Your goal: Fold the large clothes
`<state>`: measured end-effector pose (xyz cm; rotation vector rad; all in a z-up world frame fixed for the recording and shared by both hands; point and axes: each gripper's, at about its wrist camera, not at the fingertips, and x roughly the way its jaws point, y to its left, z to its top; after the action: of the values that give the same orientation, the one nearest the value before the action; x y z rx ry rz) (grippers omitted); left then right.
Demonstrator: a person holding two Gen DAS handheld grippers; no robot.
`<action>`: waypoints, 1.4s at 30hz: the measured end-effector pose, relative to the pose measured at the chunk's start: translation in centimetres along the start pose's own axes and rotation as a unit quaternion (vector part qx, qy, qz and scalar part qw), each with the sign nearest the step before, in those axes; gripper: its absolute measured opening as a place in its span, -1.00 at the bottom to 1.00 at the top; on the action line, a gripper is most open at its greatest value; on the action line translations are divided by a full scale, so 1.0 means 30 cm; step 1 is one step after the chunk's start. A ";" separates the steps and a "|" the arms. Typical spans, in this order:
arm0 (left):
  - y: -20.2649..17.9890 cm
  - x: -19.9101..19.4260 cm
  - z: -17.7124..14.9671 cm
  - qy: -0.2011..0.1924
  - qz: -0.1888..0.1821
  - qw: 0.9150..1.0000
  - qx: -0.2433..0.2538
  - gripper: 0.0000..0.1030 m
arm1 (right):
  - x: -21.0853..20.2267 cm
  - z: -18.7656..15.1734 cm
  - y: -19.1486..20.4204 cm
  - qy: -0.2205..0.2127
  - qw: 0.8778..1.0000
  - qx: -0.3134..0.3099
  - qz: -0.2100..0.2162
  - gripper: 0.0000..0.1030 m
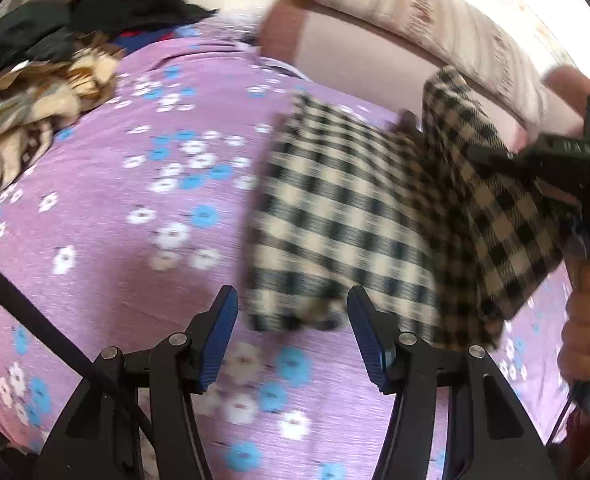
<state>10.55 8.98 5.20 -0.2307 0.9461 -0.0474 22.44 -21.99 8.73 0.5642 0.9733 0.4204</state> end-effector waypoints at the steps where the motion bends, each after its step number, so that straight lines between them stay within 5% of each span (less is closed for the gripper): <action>1: 0.025 -0.003 0.003 -0.001 0.001 1.000 -0.008 0.09 | 0.024 -0.006 0.022 0.005 1.000 -0.004 0.000 -0.69; 19: 0.219 -0.035 0.077 -0.021 0.016 0.997 -0.066 0.09 | 0.373 -0.079 0.178 0.072 0.995 -0.040 -0.052 -0.67; 22: 0.219 -0.035 0.092 -0.024 0.009 0.997 -0.077 0.09 | 0.378 -0.074 0.176 0.081 0.996 -0.037 -0.016 -0.40; 23: 0.214 -0.036 0.099 -0.025 0.006 0.997 -0.078 0.09 | 0.372 -0.069 0.173 0.087 0.996 -0.032 0.009 -0.20; 25: 0.196 -0.037 0.117 -0.029 -0.008 0.997 -0.077 0.10 | 0.341 -0.053 0.168 0.095 0.993 -0.021 0.067 -0.14; 27: 0.171 -0.030 0.133 -0.029 -0.025 0.997 -0.072 0.19 | 0.280 -0.034 0.175 0.080 0.993 -0.030 0.081 -0.08; 33: 0.030 -0.022 0.185 -0.039 -0.099 0.994 -0.039 0.55 | 0.095 0.009 0.105 0.025 0.998 -0.032 0.054 0.02; 39: -0.062 -0.081 0.230 -0.089 -0.075 0.993 -0.007 0.58 | 0.018 -0.020 0.008 0.010 0.999 -0.031 0.007 0.02; 42: -0.087 -0.067 0.296 -0.078 -0.063 0.995 -0.005 0.58 | 0.001 -0.040 -0.006 0.009 0.999 -0.043 -0.002 0.02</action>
<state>16.68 8.27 12.37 -0.2991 0.7757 -0.1381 21.43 -21.80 8.06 0.4805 0.9692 0.4622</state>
